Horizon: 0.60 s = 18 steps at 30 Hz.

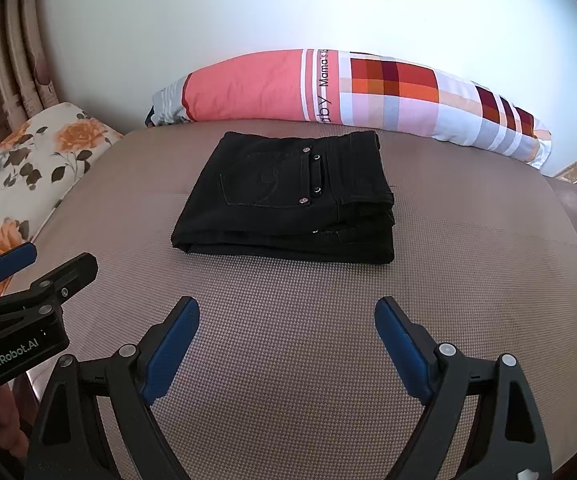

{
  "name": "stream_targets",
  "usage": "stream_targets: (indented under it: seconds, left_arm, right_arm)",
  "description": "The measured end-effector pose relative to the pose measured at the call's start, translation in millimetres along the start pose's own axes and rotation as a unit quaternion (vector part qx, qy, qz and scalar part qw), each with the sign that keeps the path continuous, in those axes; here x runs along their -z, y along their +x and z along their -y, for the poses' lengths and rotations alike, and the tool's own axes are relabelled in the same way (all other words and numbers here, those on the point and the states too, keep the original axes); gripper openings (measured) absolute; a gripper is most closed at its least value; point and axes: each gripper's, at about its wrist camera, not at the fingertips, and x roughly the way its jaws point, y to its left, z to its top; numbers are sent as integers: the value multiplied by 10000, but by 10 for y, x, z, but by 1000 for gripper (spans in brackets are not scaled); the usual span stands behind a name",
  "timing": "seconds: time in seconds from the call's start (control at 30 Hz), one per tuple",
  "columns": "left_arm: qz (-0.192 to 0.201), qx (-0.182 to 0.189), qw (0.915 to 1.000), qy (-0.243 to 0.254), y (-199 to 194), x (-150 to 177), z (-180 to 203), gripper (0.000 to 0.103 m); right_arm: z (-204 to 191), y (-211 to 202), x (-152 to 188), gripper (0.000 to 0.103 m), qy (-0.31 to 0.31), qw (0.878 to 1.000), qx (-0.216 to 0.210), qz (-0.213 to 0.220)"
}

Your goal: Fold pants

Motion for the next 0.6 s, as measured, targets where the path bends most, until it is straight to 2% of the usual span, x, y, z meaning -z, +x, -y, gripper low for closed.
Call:
stream_targets:
  seconds: [0.6]
  left_arm:
    - [-23, -73, 10000, 38, 31, 59, 34, 88]
  right_arm:
    - [-8, 61, 50, 88, 37, 9999, -3, -119]
